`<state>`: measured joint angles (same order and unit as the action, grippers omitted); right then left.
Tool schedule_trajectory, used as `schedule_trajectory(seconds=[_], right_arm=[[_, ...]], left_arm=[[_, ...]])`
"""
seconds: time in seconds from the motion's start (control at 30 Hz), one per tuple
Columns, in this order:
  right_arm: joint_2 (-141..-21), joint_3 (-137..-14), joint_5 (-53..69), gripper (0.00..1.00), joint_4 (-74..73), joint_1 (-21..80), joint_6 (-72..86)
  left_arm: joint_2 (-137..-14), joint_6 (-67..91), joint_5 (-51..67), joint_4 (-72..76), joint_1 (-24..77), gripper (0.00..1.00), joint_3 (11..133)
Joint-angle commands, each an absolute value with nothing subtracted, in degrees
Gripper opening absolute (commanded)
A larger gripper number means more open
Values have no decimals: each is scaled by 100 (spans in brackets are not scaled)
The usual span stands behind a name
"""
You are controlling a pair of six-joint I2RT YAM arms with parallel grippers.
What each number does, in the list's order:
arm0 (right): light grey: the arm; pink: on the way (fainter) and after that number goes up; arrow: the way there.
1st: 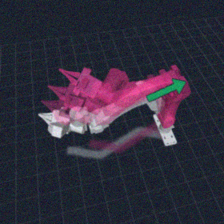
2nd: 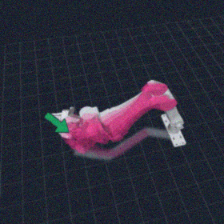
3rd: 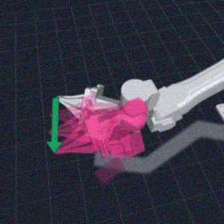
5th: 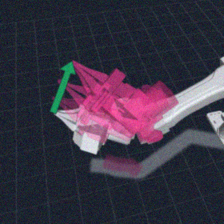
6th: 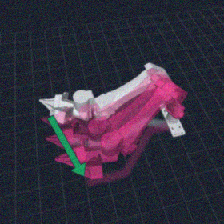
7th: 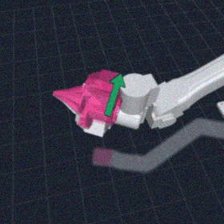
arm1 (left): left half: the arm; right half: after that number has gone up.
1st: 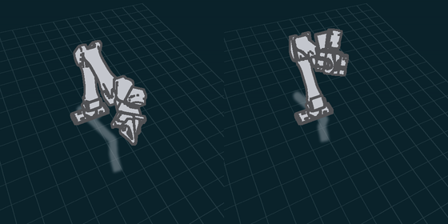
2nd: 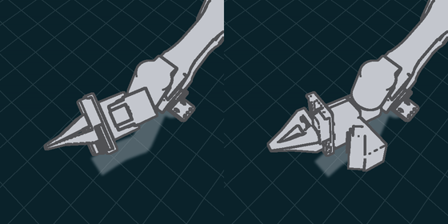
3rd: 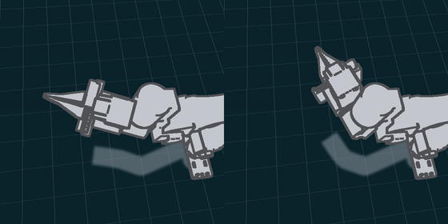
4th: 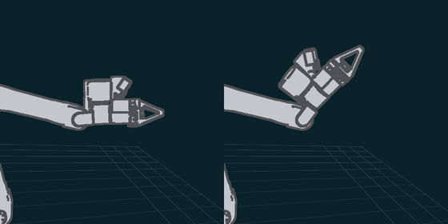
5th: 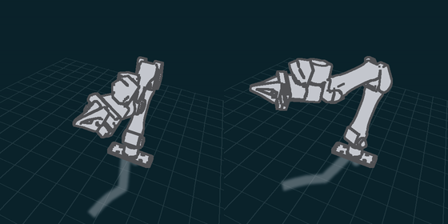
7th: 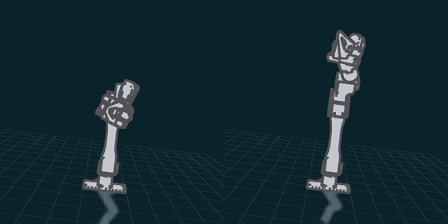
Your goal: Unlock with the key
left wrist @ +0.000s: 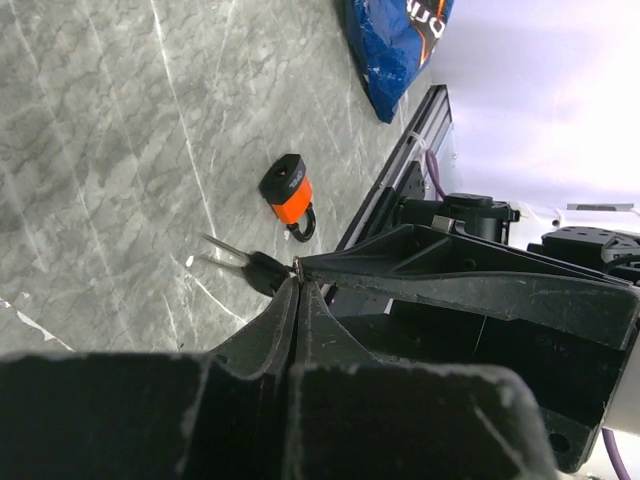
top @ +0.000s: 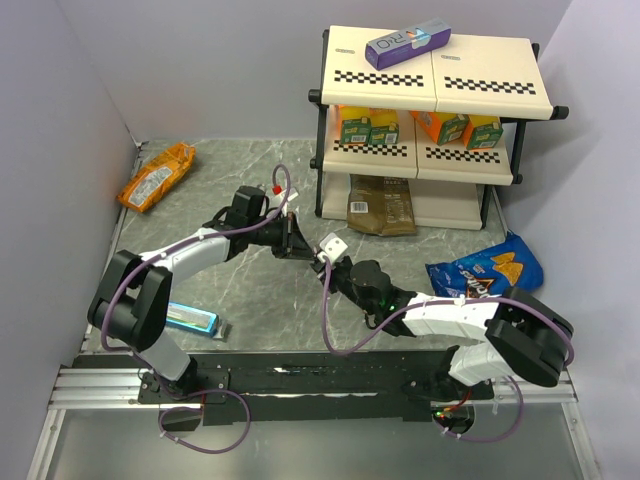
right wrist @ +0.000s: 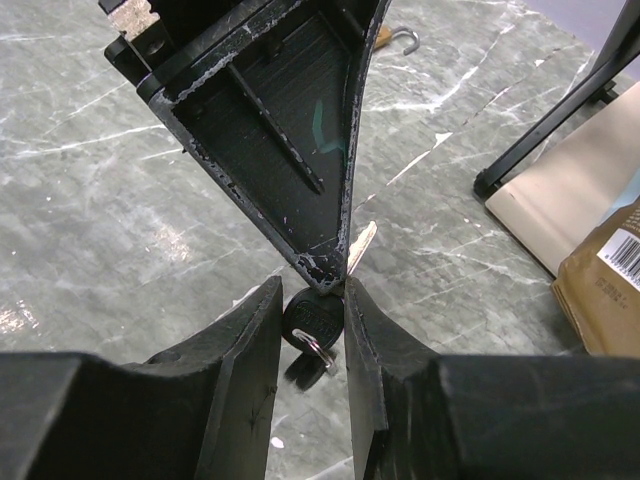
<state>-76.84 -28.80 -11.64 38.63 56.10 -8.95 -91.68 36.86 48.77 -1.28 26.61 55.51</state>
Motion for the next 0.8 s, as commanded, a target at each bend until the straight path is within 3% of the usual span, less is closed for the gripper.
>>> schedule_trajectory(seconds=[0.0,0.17,0.2,0.4,0.77], right_arm=[[-7682,-2831,-1037,32,4298,5634,-669],[-7418,-2611,-967,63,4316,5634,-510],[-7383,-2610,-967,65,4211,5608,-492],[-6751,-2224,-398,69,4271,5152,209],[-5721,-2135,3311,67,4183,3078,2071]], left_arm=[[-8817,3498,4633,-130,2725,1,5590],[-8534,3445,4272,-132,2637,1,5546],[-8508,3428,4193,-149,2628,1,5546],[-8499,3410,4236,-123,2628,1,5537],[-8113,2989,4886,255,2847,1,5528]])
